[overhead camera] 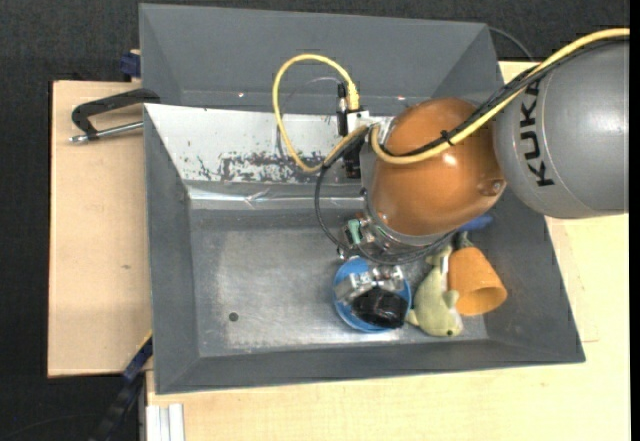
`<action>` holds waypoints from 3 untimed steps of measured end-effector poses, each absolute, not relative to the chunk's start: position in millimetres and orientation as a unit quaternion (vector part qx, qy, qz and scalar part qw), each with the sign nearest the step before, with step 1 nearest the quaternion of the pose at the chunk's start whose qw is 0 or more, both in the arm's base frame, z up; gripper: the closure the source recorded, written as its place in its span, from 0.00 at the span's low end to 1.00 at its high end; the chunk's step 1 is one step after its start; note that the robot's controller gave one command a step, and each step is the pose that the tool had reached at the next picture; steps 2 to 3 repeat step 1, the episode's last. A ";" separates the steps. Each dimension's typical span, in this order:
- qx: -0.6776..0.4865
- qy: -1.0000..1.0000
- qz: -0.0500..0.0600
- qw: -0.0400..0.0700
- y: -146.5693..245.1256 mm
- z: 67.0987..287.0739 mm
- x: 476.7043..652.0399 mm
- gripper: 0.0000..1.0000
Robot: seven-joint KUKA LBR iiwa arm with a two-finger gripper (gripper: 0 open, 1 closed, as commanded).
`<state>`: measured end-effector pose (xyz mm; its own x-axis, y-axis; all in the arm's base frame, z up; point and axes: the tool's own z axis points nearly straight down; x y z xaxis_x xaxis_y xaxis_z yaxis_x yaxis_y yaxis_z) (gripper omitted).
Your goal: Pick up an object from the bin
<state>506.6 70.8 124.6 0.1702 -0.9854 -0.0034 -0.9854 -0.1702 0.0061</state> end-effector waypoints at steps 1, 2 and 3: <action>0.721 -0.693 -0.002 -0.001 41.6 70.1 579.2 1.00; 0.721 -0.693 -0.002 -0.001 41.6 70.1 579.2 1.00; 0.721 -0.693 -0.002 -0.001 41.6 70.1 579.2 1.00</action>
Offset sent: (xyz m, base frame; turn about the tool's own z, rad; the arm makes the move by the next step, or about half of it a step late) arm 0.0718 -0.0307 -0.0546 0.1253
